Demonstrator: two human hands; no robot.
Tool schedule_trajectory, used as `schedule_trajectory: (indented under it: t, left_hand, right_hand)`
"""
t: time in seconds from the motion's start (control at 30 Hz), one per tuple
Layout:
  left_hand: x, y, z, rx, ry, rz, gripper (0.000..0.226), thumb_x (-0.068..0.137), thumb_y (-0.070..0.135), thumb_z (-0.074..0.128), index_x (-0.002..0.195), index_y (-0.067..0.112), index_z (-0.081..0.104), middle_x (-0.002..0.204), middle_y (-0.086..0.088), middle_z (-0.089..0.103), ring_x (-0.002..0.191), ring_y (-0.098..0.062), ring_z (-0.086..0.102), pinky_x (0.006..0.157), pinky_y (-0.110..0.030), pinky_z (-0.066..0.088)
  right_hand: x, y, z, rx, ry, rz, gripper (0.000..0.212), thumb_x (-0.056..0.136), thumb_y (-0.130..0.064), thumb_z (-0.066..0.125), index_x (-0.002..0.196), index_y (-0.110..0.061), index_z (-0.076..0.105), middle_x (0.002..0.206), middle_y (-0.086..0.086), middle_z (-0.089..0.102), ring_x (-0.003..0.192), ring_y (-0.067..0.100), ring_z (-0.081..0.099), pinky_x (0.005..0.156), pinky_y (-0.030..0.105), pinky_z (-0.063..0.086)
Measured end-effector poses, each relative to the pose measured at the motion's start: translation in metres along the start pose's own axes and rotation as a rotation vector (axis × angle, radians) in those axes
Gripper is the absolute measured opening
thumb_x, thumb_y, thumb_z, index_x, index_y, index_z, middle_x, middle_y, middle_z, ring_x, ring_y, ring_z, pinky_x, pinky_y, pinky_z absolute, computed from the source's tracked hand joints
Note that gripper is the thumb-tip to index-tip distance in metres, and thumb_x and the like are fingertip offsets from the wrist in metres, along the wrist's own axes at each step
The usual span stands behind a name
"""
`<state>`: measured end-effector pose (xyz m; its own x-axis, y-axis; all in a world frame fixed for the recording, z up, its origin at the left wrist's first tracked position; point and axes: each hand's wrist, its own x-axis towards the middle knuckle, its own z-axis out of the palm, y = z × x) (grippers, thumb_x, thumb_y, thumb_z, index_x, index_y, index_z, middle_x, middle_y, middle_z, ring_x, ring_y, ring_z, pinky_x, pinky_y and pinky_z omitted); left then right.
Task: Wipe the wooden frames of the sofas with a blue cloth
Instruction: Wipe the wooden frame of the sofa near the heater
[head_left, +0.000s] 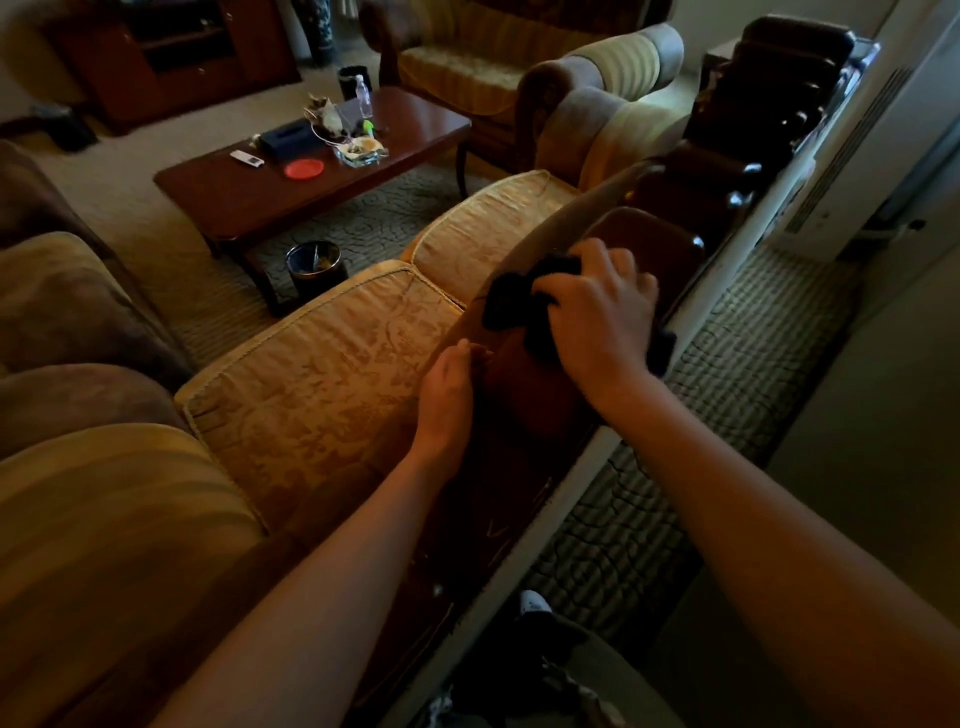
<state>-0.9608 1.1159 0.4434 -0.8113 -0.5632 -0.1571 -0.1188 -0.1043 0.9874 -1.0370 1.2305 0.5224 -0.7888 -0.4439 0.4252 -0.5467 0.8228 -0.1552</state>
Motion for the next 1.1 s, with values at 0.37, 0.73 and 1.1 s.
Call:
schedule_trajectory:
  t: [0.37, 0.73, 1.1]
  left_hand:
    - [-0.006, -0.001, -0.003, 0.126, -0.001, 0.093, 0.041, 0.093, 0.043, 0.037, 0.092, 0.015, 0.066, 0.091, -0.006, 0.063, 0.082, -0.010, 0.056, 0.075, -0.033, 0.044]
    - [-0.007, -0.001, -0.003, 0.101, -0.012, 0.095, 0.043, 0.086, 0.044, 0.037, 0.090, 0.014, 0.067, 0.093, -0.008, 0.064, 0.084, -0.011, 0.059, 0.076, -0.034, 0.047]
    - [-0.007, 0.000, -0.005, 0.073, -0.033, 0.067, 0.046, 0.085, 0.043, 0.036, 0.095, 0.010, 0.067, 0.099, -0.014, 0.065, 0.095, -0.024, 0.060, 0.085, -0.044, 0.049]
  right_hand:
    - [-0.152, -0.018, 0.079, 1.032, 0.118, 0.865, 0.030, 0.099, -0.008, 0.038, 0.126, -0.022, 0.040, 0.133, 0.008, 0.035, 0.100, -0.010, 0.046, 0.083, -0.001, 0.033]
    - [-0.076, 0.009, 0.058, 0.998, 0.338, 0.989, 0.027, 0.099, -0.012, 0.034, 0.120, -0.002, 0.048, 0.122, 0.017, 0.047, 0.083, 0.001, 0.044, 0.072, 0.003, 0.033]
    - [-0.153, -0.023, 0.062, 1.075, 0.042, 0.773, 0.012, 0.097, -0.020, 0.039, 0.107, -0.024, 0.044, 0.096, -0.008, 0.042, 0.077, -0.014, 0.043, 0.074, 0.025, 0.041]
